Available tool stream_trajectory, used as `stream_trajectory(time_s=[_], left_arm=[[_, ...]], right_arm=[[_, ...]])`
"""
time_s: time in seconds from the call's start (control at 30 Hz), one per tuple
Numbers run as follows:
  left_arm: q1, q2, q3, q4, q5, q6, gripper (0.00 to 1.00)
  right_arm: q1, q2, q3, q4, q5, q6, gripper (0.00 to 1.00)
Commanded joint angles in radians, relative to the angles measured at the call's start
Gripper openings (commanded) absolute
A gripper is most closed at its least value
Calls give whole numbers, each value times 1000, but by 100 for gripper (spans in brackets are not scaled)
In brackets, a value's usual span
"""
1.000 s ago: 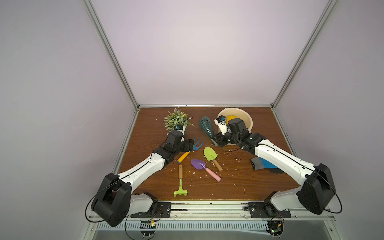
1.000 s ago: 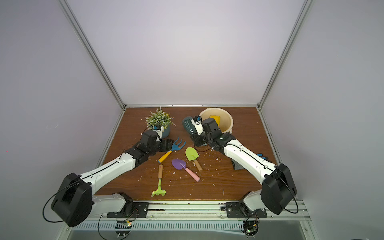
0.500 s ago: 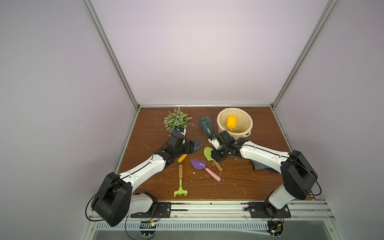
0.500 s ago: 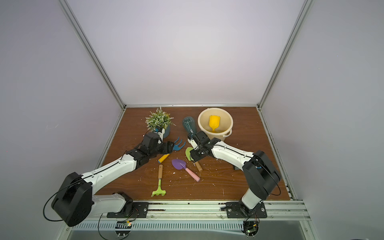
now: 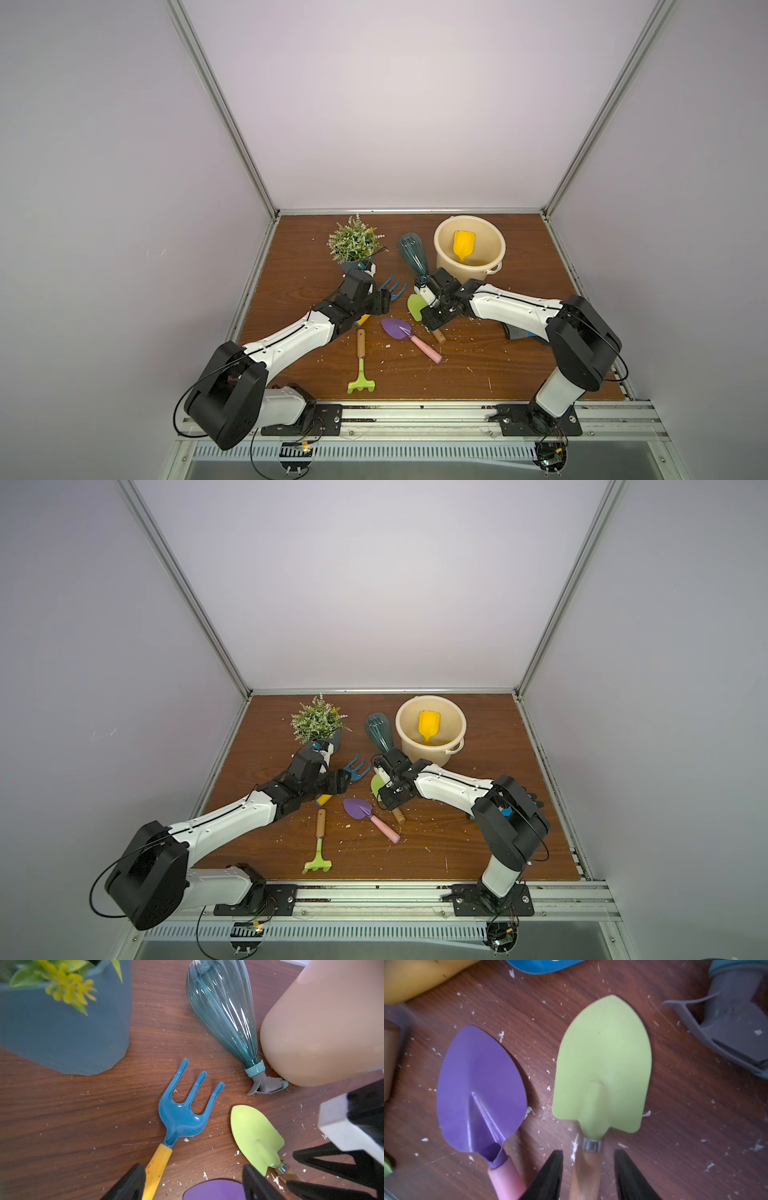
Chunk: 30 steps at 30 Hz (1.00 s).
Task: Organize the gardening tools
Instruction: Pick up the gardening tool from the center of the board.
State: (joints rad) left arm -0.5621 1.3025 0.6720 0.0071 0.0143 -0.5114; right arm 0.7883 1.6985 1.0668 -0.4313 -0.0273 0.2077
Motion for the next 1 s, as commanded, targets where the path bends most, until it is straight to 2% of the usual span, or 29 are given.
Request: stream_trajectory(time_s=[0.0,0.27,0.47,0.53,0.73,0.83,0.97], left_arm=[[-13,9,-2,21,4,-10,77],[-14,6,-2,11,-1,0,77],[-13,5,6,5,-10,8,77],[-14,5,10,4,-15,12,78],[-13,-4,32,-5,-47,13,77],[-10,-23,46,-46,-111,-2,77],[-1,-69,49,-53,-138,22,78]], right_arm=[[14,24,12,-43,38,14,46],[27,77,33,-40,52,26,40],[28,84,51,-50,65,18,20],[28,75,64,-65,75,12,16],[23,-6,85,-76,86,-5,13],[7,-66,88,-72,94,-14,13],[-23,-153,104,-61,82,-27,12]])
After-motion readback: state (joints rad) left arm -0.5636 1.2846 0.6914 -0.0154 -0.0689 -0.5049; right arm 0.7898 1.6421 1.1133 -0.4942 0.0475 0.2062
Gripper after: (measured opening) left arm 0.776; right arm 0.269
